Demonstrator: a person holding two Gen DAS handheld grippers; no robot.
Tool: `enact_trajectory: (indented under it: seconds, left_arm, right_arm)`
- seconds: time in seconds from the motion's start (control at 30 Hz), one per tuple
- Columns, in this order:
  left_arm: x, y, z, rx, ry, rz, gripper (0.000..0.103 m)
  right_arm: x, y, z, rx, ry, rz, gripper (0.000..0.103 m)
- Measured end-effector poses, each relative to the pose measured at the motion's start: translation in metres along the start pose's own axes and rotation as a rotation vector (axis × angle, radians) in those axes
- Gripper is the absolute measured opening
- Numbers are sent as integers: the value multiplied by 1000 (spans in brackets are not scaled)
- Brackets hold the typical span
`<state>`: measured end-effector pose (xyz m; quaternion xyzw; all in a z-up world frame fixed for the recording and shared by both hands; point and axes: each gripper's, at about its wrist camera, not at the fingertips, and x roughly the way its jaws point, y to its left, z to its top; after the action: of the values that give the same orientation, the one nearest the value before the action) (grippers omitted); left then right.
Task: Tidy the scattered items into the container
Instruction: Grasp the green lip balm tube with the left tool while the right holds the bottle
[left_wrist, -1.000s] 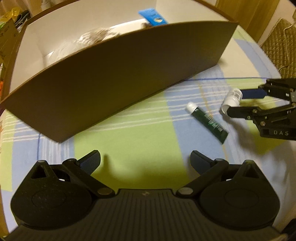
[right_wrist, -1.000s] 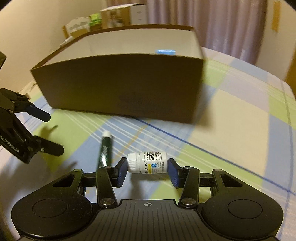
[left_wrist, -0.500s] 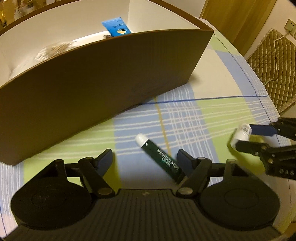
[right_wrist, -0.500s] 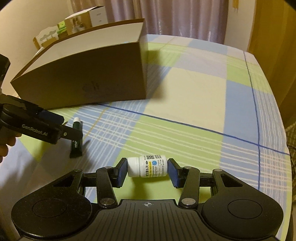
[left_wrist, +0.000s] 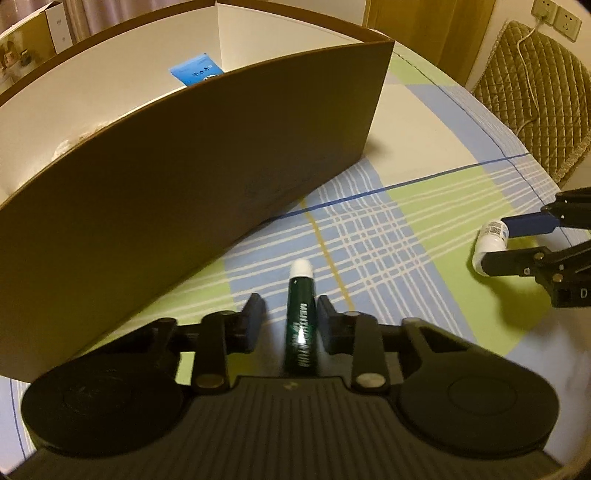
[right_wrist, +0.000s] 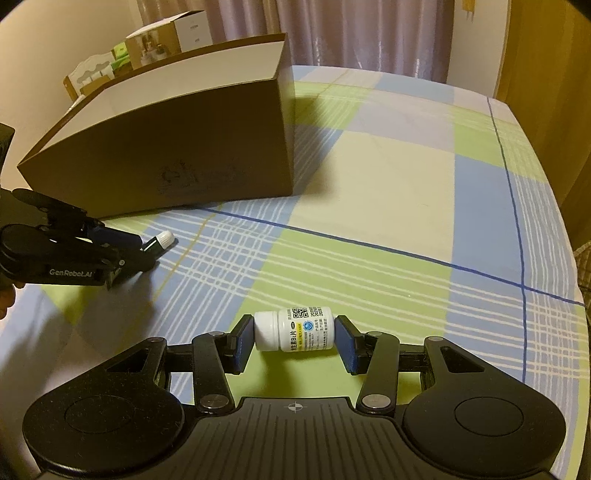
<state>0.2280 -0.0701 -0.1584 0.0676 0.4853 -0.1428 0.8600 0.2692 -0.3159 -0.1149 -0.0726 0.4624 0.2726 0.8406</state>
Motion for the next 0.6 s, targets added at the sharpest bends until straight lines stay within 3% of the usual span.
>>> enact_trajectory:
  seconds: [0.07,0.27,0.6]
  left_arm:
    - [-2,4,0,5,4,-3,17]
    - [-12,12,-7,34,22,-4,15]
    - [-60,48,-55,15,106,-15,15]
  right_arm:
    - [1,2,1,-2,1,2,50]
    - [1,10,2,-21,2,21,50]
    - [4,26,-2,-61,9,64,50]
